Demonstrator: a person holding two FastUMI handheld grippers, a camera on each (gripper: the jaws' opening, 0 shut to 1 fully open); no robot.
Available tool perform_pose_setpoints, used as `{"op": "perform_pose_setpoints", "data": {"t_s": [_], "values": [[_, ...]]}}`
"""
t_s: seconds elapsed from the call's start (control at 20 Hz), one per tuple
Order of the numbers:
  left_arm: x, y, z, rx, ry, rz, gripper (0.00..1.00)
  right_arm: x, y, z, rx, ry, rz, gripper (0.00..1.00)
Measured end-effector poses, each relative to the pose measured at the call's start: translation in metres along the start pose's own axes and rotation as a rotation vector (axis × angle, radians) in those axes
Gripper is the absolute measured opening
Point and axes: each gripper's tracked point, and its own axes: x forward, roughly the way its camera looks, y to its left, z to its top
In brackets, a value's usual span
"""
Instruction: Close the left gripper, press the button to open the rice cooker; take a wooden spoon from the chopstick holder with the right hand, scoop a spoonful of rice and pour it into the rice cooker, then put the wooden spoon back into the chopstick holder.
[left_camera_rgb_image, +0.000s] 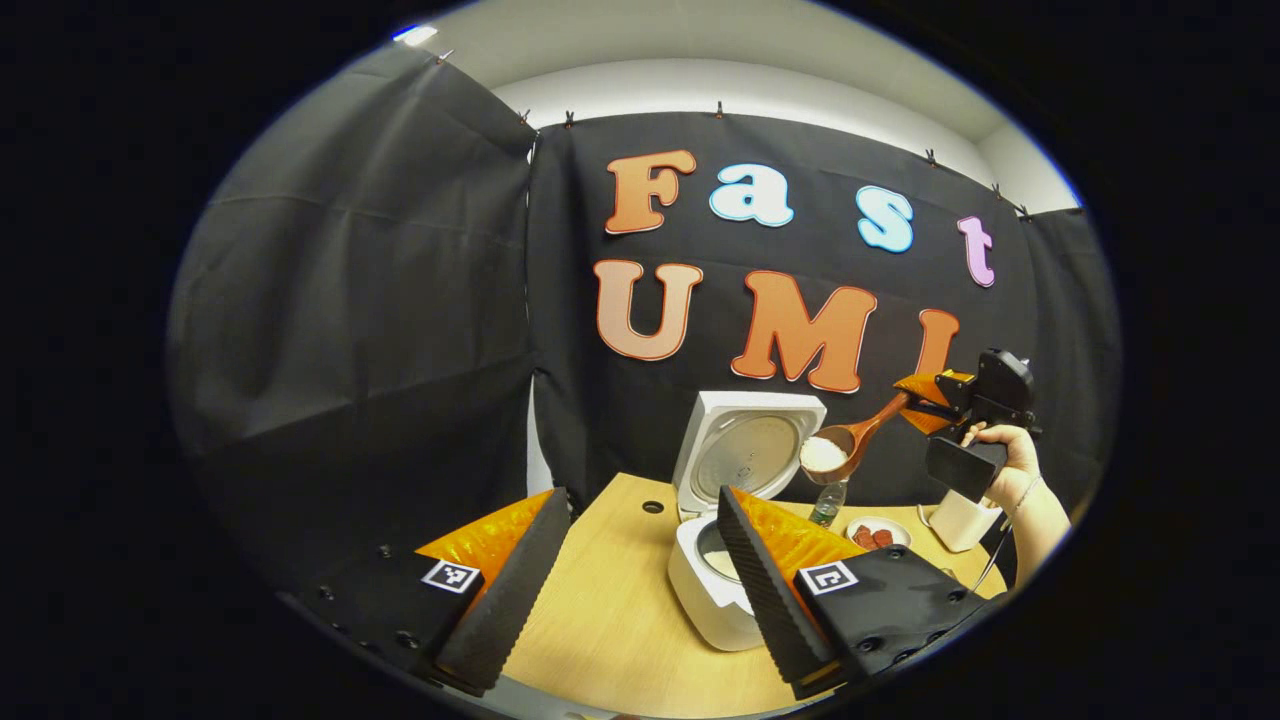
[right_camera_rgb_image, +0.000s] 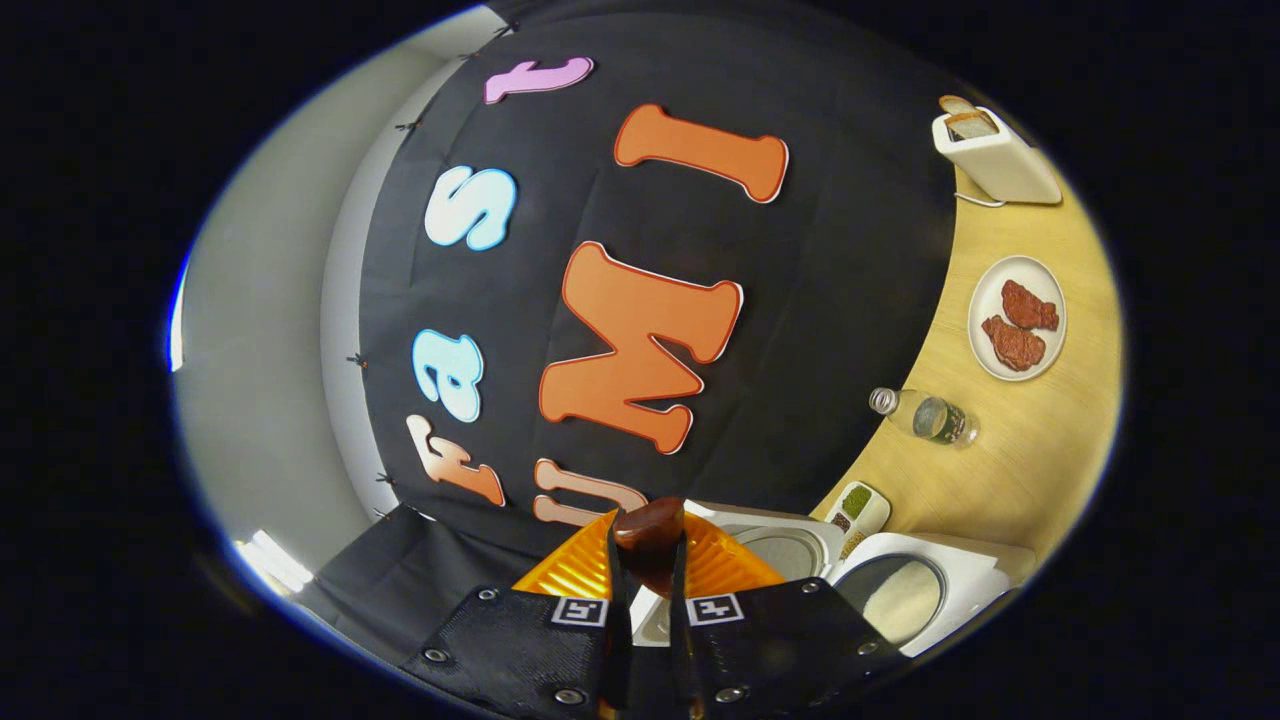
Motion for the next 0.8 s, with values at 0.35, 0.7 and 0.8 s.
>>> {"op": "perform_pose_setpoints", "data": {"t_s": [0.35,0.7,0.8], "values": [[0.004,0.008,0.002,-0.011,-0.005,0.007,1.00,0.009,0.006,-0.006,-0.095,-0.008,-0.010,0.14],[0.009,0.012,0.000,-0.020,-0.005,0.013,1.00,0.012,0.012,-0.005,-0.209,-0.023,-0.008,0.14],[0.010,0.012,0.000,-0.022,-0.007,0.014,1.00,0.012,0.015,-0.008,-0.237,-0.021,-0.008,0.14]]}}
